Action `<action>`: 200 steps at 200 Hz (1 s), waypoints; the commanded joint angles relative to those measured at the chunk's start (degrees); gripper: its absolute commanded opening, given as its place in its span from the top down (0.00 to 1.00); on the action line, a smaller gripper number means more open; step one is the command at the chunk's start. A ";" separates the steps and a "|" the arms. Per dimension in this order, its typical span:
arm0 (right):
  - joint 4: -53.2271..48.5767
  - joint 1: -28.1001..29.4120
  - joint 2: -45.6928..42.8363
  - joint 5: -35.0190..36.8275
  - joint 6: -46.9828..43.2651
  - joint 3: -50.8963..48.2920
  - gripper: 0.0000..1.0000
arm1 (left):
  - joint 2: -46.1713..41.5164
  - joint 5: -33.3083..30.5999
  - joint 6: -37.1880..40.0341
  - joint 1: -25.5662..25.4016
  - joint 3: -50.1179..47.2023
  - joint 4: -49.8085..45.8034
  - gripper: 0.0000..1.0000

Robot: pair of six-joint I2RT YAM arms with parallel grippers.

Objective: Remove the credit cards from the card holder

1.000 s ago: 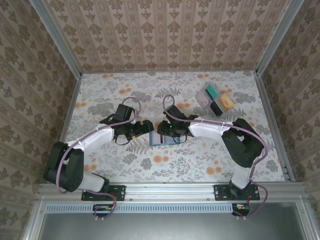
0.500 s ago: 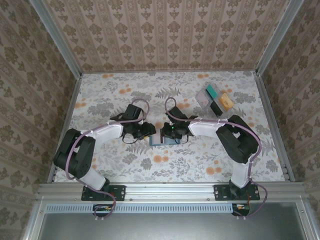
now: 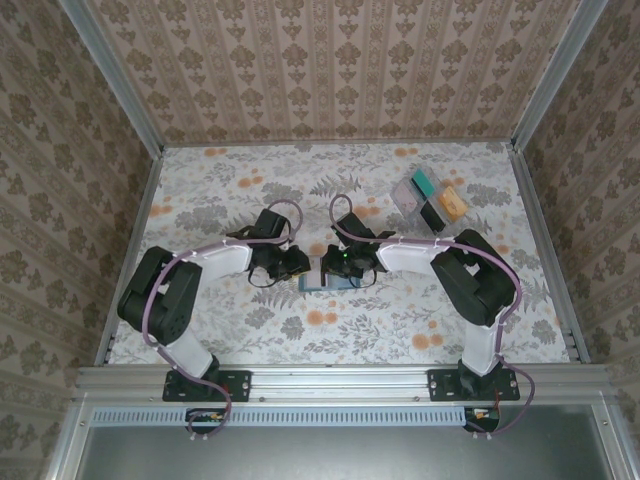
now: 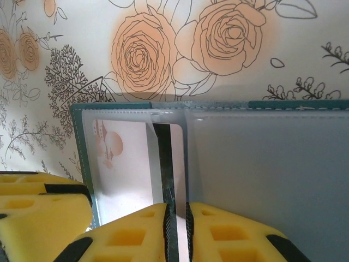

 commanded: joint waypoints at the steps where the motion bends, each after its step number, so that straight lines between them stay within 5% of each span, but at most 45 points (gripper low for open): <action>1: -2.80 -0.38 2.07 0.12 -0.13 1.00 0.79 | 1.25 -0.95 0.62 -0.24 0.58 -0.59 0.79; 99: -3.01 -0.29 3.37 -1.85 -1.36 1.99 0.77 | 2.92 -2.14 0.55 -0.24 0.04 -2.68 0.82; 200: -1.13 -1.86 -1.73 0.42 -1.90 -1.49 1.00 | 2.58 -2.32 1.51 -0.20 0.45 -3.82 0.83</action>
